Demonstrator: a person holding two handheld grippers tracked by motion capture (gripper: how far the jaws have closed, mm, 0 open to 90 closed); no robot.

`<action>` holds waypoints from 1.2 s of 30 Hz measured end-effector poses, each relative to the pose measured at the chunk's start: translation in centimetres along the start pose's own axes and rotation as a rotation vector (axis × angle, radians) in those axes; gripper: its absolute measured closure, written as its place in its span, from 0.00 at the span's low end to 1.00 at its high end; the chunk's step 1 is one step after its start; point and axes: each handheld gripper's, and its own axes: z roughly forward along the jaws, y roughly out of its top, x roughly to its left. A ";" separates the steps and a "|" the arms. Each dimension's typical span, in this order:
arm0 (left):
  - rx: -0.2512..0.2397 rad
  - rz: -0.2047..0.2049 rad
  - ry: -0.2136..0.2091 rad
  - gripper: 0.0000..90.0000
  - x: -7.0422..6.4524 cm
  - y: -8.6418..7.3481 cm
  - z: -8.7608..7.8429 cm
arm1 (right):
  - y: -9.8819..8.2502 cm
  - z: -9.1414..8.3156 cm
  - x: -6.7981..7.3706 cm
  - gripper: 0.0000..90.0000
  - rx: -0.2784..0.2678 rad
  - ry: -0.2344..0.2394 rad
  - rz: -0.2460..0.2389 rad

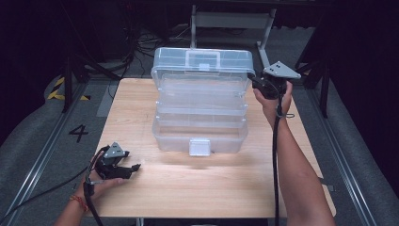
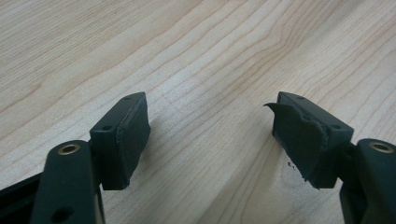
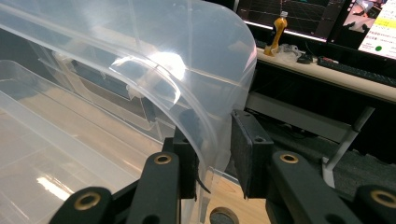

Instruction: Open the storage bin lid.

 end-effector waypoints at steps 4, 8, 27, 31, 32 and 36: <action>-0.017 -0.003 0.006 0.25 -0.1 -0.1 0.2 | 0.1 0.1 -0.1 0.82 -0.001 0.001 -0.006; -0.016 -0.022 0.008 0.22 -0.1 -0.1 0.3 | 0.2 0.2 -0.5 0.84 -0.007 0.016 0.010; -0.013 -0.021 0.019 0.20 -0.1 -0.2 0.3 | 0.8 1.3 -1.4 0.93 -0.027 0.026 0.028; -0.013 -0.020 0.019 0.20 -0.1 -0.2 0.3 | 1.3 1.6 -1.6 0.94 -0.010 0.013 -0.005; -0.014 -0.023 0.019 0.20 -0.1 -0.2 0.3 | 1.3 1.7 -1.6 0.94 -0.009 0.013 -0.004; -0.013 -0.021 0.019 0.20 -0.1 -0.2 0.3 | 1.3 2.1 -1.9 0.95 -0.009 0.018 0.013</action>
